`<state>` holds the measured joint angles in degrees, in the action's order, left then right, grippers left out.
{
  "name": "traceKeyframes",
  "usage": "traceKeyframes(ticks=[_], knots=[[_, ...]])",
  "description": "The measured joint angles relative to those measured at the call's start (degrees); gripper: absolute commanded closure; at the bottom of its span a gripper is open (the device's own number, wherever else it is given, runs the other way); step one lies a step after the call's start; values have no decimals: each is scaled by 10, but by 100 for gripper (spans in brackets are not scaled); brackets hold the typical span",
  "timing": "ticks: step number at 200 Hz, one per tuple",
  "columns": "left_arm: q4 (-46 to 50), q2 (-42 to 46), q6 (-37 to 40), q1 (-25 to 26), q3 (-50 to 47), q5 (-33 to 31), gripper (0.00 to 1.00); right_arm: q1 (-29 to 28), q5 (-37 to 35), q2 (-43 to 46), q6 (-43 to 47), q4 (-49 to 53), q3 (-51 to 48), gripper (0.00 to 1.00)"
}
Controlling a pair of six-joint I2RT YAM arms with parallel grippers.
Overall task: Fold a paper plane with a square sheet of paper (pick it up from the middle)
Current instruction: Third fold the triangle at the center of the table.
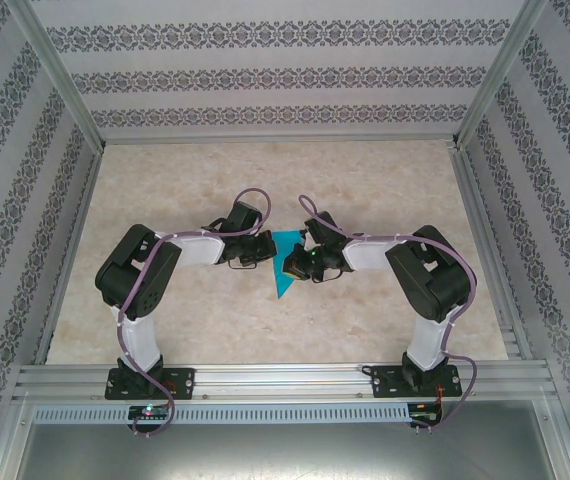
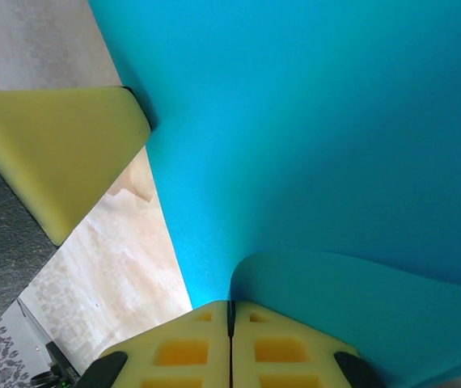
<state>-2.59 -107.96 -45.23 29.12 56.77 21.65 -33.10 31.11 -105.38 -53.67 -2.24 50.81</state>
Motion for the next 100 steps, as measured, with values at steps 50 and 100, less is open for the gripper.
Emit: traceKeyframes(ticks=[50,100], knots=[[0,0,0,0,0,0,95,0,-2,2,-5,-11,-6,94],[-1,-1,0,0,0,2,95,0,-3,2,-7,-15,-7,94]])
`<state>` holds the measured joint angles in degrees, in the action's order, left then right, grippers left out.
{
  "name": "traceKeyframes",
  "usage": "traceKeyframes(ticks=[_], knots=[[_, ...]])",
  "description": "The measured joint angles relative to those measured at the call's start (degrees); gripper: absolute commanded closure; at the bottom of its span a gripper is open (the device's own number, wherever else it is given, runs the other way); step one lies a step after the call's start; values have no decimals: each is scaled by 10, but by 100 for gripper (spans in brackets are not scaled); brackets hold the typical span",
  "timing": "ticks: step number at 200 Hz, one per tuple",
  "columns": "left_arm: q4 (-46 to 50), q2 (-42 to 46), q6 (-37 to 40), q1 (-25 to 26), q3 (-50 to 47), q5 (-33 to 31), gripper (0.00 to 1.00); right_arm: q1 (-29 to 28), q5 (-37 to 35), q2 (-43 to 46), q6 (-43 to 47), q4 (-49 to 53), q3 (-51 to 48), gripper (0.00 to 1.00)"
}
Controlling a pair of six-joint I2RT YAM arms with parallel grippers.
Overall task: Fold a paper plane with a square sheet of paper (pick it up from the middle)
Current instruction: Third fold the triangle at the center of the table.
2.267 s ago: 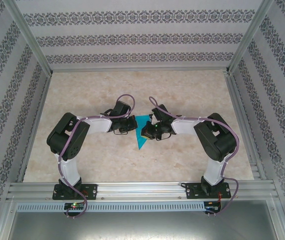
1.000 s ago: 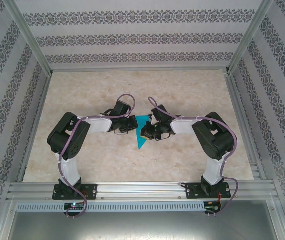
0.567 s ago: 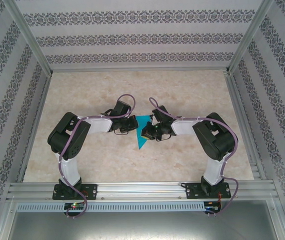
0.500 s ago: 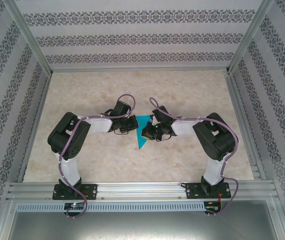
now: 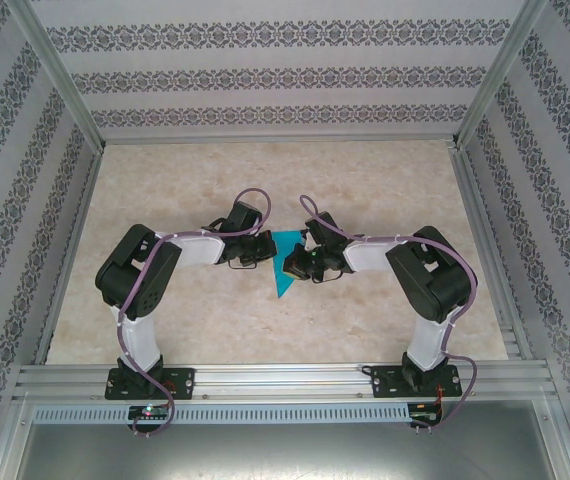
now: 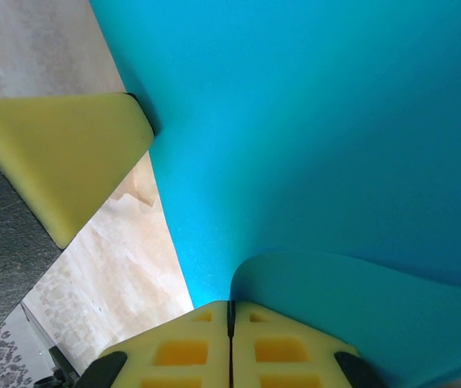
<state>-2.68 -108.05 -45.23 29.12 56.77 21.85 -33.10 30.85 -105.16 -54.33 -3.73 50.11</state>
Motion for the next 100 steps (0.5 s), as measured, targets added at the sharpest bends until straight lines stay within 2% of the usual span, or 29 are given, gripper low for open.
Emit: traceKeyframes(ticks=[53,73,100], knots=[[-2,0,0,0,0,0,95,0,-2,0,0,1,0,93],[-2,0,-1,0,1,0,93,0,-4,0,0,3,0,88],[0,2,-5,-2,1,-1,86,0,-3,0,0,4,2,77]])
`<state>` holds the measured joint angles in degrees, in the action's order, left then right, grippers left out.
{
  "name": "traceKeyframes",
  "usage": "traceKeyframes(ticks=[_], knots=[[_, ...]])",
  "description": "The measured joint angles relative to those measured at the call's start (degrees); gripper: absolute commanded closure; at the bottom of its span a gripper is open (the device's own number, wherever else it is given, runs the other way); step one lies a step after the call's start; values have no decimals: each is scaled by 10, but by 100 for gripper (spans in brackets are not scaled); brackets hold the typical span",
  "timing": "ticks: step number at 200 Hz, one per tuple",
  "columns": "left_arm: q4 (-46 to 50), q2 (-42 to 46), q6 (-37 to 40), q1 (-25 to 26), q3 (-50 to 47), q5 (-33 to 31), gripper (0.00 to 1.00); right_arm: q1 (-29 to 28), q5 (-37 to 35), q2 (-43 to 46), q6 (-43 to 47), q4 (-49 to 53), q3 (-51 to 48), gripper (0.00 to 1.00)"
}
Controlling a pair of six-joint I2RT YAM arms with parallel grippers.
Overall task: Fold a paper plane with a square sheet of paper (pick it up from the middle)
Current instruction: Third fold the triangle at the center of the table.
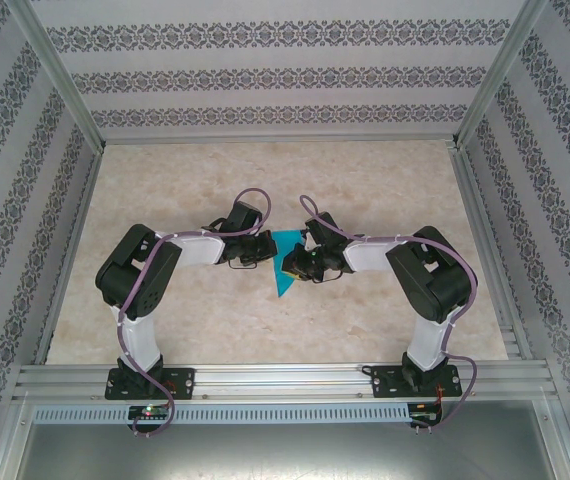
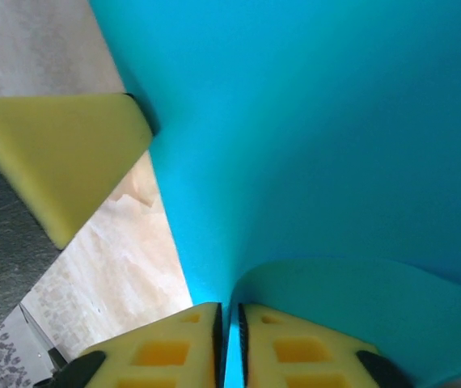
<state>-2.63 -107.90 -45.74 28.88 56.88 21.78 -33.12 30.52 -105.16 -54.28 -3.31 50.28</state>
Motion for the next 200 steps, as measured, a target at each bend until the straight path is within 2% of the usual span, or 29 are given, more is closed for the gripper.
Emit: traceKeyframes(ticks=[22,56,99,114,140,176,200], knots=[[12,12,-12,-3,-4,-13,79,0,5,0,2,-2,4,69],[36,70,-26,-18,-31,-44,73,0,9,0,0,-2,9,60],[35,117,-34,-23,-65,-54,69,0,12,2,0,-3,11,57],[35,120,-36,-23,-73,-46,70,0,12,2,1,-3,11,60],[33,120,-36,-17,-74,-29,82,0,3,2,7,10,12,70],[30,120,-35,7,-74,-14,91,0,-13,2,16,32,12,91],[19,117,-36,19,-74,-5,95,0,-16,2,22,43,14,99]])
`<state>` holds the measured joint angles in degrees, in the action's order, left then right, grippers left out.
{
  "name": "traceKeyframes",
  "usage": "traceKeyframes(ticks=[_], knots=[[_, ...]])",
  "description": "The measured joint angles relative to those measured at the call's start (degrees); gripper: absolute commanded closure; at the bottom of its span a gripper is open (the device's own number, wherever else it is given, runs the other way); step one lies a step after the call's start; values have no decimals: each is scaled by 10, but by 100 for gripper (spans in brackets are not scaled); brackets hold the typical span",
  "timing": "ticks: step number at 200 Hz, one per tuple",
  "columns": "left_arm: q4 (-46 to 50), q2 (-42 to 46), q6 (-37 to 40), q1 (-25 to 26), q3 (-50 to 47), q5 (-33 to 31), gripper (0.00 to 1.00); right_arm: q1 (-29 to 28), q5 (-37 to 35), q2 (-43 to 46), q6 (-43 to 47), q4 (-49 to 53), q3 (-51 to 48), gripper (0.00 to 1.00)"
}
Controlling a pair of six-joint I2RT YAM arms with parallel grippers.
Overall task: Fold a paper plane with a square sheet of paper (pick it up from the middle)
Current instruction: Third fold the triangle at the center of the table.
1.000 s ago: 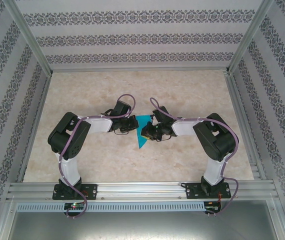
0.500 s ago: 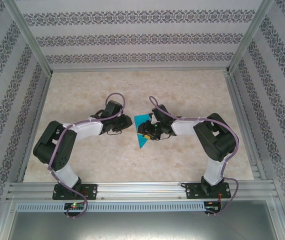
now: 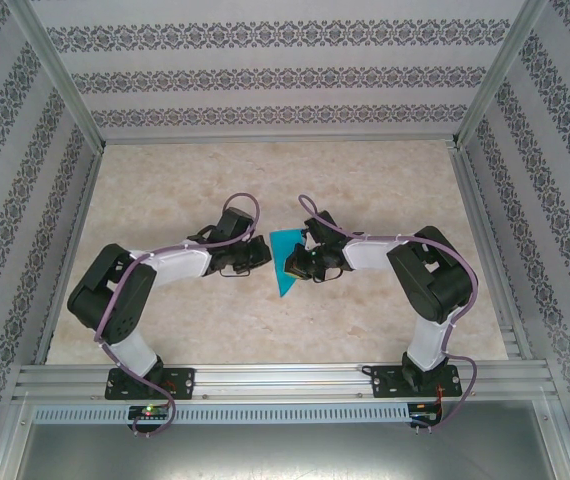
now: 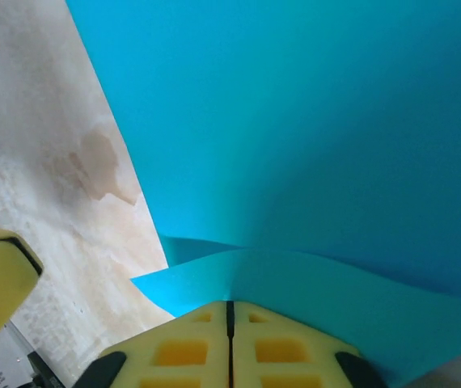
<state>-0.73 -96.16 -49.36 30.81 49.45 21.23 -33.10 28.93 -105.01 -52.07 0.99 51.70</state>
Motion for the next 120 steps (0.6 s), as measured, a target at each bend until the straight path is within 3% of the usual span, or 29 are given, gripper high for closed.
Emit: traceKeyframes(ticks=[120], knots=[[8,-83,1,29,42,15,100,0,0,0,2,7,3,100]])
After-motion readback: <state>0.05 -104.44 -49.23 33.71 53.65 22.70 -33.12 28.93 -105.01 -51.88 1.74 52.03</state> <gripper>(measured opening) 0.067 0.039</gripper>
